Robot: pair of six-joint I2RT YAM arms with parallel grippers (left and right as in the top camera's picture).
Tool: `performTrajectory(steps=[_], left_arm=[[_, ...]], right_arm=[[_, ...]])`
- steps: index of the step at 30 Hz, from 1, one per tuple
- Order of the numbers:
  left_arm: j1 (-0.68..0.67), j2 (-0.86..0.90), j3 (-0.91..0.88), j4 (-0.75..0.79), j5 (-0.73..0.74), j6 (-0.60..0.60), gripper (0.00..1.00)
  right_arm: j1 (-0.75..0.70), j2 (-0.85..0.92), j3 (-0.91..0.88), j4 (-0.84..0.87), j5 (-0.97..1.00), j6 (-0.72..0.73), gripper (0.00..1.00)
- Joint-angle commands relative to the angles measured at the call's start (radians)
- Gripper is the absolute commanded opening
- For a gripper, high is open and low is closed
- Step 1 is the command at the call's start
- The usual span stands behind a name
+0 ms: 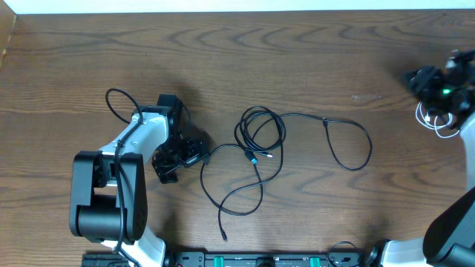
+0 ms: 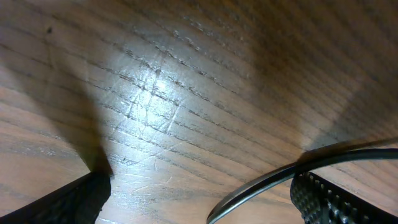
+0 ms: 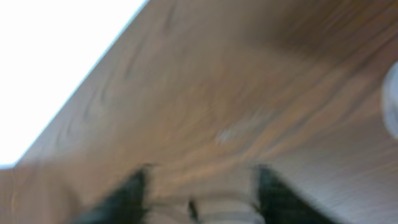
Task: Untangle cables
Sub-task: 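Move the right gripper left to the black cable bundle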
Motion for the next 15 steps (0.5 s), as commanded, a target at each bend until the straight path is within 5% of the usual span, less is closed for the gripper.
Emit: performTrajectory(steps=[1,2,8,15], left_arm=[[0.001,0.023,-0.011,0.020,-0.033,0.026,0.98],[0.001,0.023,-0.011,0.019,-0.034,0.026,0.98],[0.001,0.023,-0.011,0.020,-0.034,0.026,0.98],[0.001,0.023,-0.011,0.019,-0.034,0.026,0.98]], right_arm=[[0.079,0.002,-0.009,-0.045,-0.051,0.002,0.08],[0.103,0.002,-0.013,-0.059,-0.051,0.002,0.01],[0.288,0.002,-0.055,-0.078,-0.045,-0.050,0.01],[0.569,0.002,-0.107,0.002,0.074,-0.050,0.38]])
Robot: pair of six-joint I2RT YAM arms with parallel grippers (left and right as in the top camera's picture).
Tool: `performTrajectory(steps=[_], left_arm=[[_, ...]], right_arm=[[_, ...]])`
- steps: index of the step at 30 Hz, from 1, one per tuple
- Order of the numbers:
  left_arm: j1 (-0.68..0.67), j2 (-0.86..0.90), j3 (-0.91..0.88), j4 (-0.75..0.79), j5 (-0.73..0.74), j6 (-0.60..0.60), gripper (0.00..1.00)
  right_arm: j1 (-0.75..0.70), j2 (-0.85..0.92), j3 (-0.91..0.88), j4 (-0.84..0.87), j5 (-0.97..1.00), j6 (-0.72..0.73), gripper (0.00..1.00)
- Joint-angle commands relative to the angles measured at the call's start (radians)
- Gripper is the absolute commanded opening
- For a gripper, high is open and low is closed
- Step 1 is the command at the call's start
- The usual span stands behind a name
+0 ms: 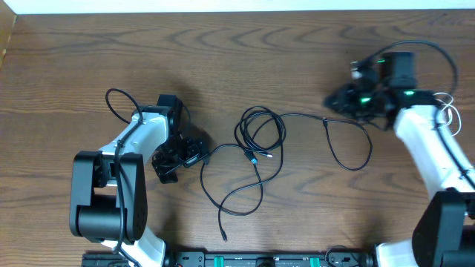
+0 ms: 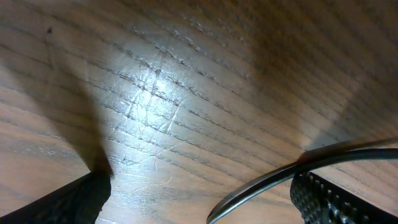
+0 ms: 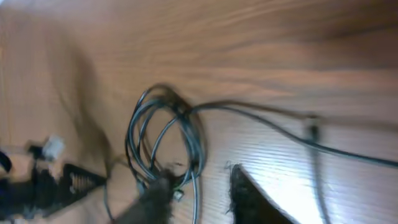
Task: Untangle cables
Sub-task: 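Move the right gripper left to the black cable bundle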
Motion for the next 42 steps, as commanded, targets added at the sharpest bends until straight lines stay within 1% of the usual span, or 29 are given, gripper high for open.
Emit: performTrajectory(steps=[1,2,4,9,11,13,14,17,18,22,27,33,35,36,37,39,40,42], left_arm=[[0.001,0.023,-0.011,0.020,-0.034,0.026,0.98],[0.001,0.023,-0.011,0.020,-0.034,0.026,0.98],[0.001,0.023,-0.011,0.020,-0.033,0.026,0.98],[0.001,0.023,-0.011,0.020,-0.033,0.026,0.98],[0.001,0.023,-0.011,0.020,-0.034,0.026,0.98],[0.001,0.023,-0.011,0.020,-0.033,0.026,0.98],[0.001,0.023,-0.011,0.020,-0.033,0.026,0.98],[0.001,0.023,-0.011,0.020,-0.034,0.026,0.98],[0.001,0.023,-0.011,0.020,-0.034,0.026,0.98],[0.001,0.023,-0.011,0.020,-0.033,0.026,0.98],[0.001,0.023,-0.011,0.020,-0.033,0.026,0.98],[0.001,0.023,-0.011,0.020,-0.034,0.026,0.98],[0.001,0.023,-0.011,0.020,-0.034,0.026,0.98],[0.001,0.023,-0.011,0.020,-0.033,0.026,0.98],[0.001,0.023,-0.011,0.020,-0.033,0.026,0.98],[0.001,0.023,-0.011,0.020,-0.033,0.026,0.98],[0.001,0.023,-0.011,0.020,-0.034,0.026,0.98],[0.001,0.023,-0.011,0.020,-0.034,0.026,0.98]], right_arm=[[0.141,0.002,-0.034,0.076,0.067,-0.009,0.46],[0.182,0.002,-0.042,0.109,0.095,-0.009,0.49],[0.261,0.002,-0.049,0.161,0.166,-0.008,0.52],[0.401,0.002,-0.049,0.208,0.430,0.072,0.55],[0.438,0.002,-0.049,0.211,0.531,0.073,0.54],[0.461,0.002,-0.049,0.211,0.608,0.073,0.51],[0.468,0.005,-0.049,0.213,0.630,0.072,0.48],[0.478,0.021,-0.050,0.227,0.642,0.039,0.40],[0.480,0.031,-0.050,0.232,0.642,0.032,0.39],[0.481,0.097,-0.050,0.272,0.642,0.005,0.41],[0.481,0.200,-0.049,0.350,0.642,0.005,0.46],[0.481,0.295,-0.050,0.415,0.641,-0.040,0.45],[0.481,0.315,-0.049,0.420,0.642,-0.044,0.43],[0.481,0.328,-0.049,0.421,0.642,-0.044,0.38],[0.481,0.330,-0.050,0.420,0.642,-0.044,0.31],[0.481,0.334,-0.049,0.420,0.642,-0.044,0.07],[0.481,0.334,-0.049,0.420,0.642,-0.044,0.01],[0.481,0.330,-0.049,0.419,0.642,-0.044,0.01]])
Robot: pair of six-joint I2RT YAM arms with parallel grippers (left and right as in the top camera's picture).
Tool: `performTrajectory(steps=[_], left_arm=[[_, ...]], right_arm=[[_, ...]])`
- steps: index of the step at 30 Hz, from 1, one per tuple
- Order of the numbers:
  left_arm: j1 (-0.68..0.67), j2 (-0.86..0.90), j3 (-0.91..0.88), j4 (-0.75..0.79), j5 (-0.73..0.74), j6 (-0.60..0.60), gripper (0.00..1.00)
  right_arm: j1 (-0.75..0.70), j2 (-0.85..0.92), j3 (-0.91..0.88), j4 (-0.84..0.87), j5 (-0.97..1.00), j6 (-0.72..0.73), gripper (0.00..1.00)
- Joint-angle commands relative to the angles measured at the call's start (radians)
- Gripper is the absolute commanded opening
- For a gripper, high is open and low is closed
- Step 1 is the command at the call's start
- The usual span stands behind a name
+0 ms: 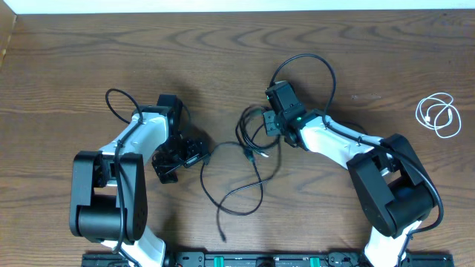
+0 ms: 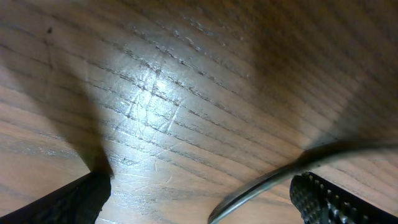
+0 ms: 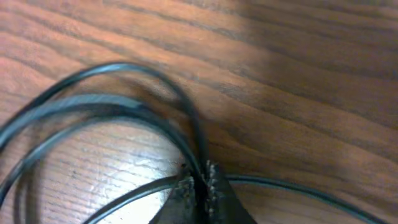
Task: Untangle cables
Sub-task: 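Move the right gripper left to the black cable bundle, then grasp black cable loops with the right gripper at the bundle's right side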
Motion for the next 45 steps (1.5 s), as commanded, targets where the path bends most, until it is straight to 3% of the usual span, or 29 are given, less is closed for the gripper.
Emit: performTrajectory(steps=[1,10,13,21,28,36,43,45], left_arm=[[0.001,0.023,-0.011,0.020,-0.034,0.026,0.98],[0.001,0.023,-0.011,0.020,-0.034,0.026,0.98],[0.001,0.023,-0.011,0.020,-0.033,0.026,0.98],[0.001,0.023,-0.011,0.020,-0.034,0.026,0.98],[0.001,0.023,-0.011,0.020,-0.034,0.026,0.98],[0.001,0.023,-0.011,0.020,-0.033,0.026,0.98],[0.001,0.023,-0.011,0.020,-0.033,0.026,0.98],[0.001,0.023,-0.011,0.020,-0.034,0.026,0.98]], right_arm=[[0.004,0.002,-0.003,-0.005,0.014,-0.007,0.01],[0.004,-0.217,-0.003,-0.147,-0.027,-0.052,0.01],[0.004,-0.335,-0.003,-0.192,-0.196,-0.205,0.01],[0.004,-0.454,-0.003,-0.253,-0.488,-0.417,0.01],[-0.027,-0.454,-0.003,-0.230,-0.745,-0.452,0.01],[-0.108,-0.454,-0.003,-0.240,-0.816,-0.388,0.01],[-0.195,-0.453,-0.003,-0.266,-0.666,-0.132,0.01],[-0.206,-0.453,-0.004,-0.270,-0.676,-0.119,0.01]])
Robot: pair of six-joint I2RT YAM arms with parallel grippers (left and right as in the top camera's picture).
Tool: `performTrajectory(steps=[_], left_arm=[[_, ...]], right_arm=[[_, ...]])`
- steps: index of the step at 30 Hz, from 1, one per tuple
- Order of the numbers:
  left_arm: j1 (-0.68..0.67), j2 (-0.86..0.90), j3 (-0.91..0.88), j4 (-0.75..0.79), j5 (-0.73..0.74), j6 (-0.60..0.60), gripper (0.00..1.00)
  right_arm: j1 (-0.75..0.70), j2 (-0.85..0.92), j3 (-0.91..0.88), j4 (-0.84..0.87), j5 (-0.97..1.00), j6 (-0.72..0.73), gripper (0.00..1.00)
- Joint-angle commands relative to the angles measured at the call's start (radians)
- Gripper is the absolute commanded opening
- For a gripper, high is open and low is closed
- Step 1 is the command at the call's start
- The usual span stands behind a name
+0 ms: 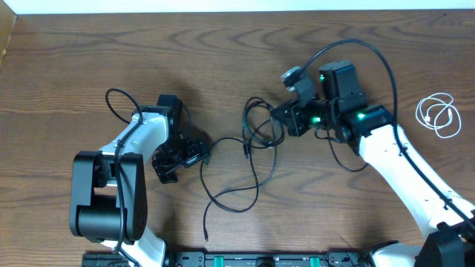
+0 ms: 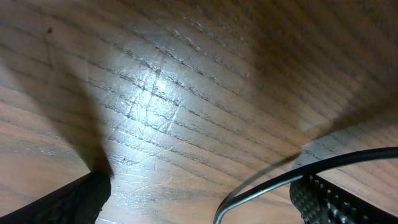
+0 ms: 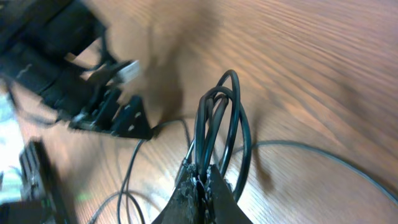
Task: Untangle cables
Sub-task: 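Grasp black cable loops with the right gripper at the bundle's right side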
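A long black cable (image 1: 256, 174) lies across the middle of the table, its loose tail ending near the front edge. Its coiled part (image 3: 217, 118) hangs bunched above the wood, with my right gripper (image 3: 200, 177) shut on it, seen at centre right in the overhead view (image 1: 286, 122). My left gripper (image 1: 191, 154) rests low on the table at the cable's left end. Its fingers (image 2: 68, 202) stand wide apart, and a strand of the cable (image 2: 280, 180) runs close to the right one.
A small coiled white cable (image 1: 438, 115) lies by itself at the far right of the brown wooden table (image 1: 223, 44). My left arm's own wiring loops at its upper left. Part of the black cable's right loop is hidden under my right arm.
My right gripper, still shut on the coil, has risen and shifted right, so the coil is bunched and off the table. The cable's tail has slid a little left. My left arm has not moved.
My right gripper was at the far right by the white cable. Then it was over the black cable's right loop, then down on the coil and shut on it. Now it holds the coil raised. My left gripper stayed open at the cable's left end throughout.
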Motion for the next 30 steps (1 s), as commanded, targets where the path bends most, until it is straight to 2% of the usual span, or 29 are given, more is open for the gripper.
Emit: performTrajectory(steps=[1,17,19,20,21,22,23,24,26,30], left_arm=[[0.001,0.023,-0.011,0.020,-0.034,0.026,0.98],[0.001,0.023,-0.011,0.050,-0.027,0.018,0.98],[0.001,0.023,-0.011,0.046,0.022,0.018,0.98],[0.001,0.023,-0.011,0.061,0.052,0.017,0.98],[-0.003,0.023,-0.012,0.093,0.161,0.019,0.93],[-0.006,0.023,-0.012,0.107,0.220,0.030,0.72],[-0.010,0.023,-0.012,0.118,0.264,0.034,0.64],[-0.016,0.023,-0.012,0.126,0.288,0.033,0.62],[-0.031,0.023,-0.013,0.135,0.289,0.032,0.62],[-0.080,0.024,-0.037,0.190,0.285,0.032,0.62]], right_arm=[[-0.018,-0.019,0.002,-0.005,0.014,0.105,0.01],[-0.018,-0.019,0.002,-0.009,-0.047,0.088,0.01],[-0.018,-0.019,0.002,-0.007,-0.046,0.109,0.01],[-0.019,-0.019,0.002,-0.003,-0.046,0.137,0.01],[-0.024,-0.019,0.002,0.011,-0.046,0.243,0.01],[-0.027,-0.019,0.002,0.022,-0.047,0.322,0.01],[-0.030,-0.019,0.002,0.029,-0.046,0.406,0.01],[-0.031,-0.019,0.002,0.030,-0.032,0.483,0.01],[-0.031,-0.019,0.002,0.007,0.039,0.541,0.01],[-0.028,-0.019,0.002,-0.087,0.311,0.661,0.01]])
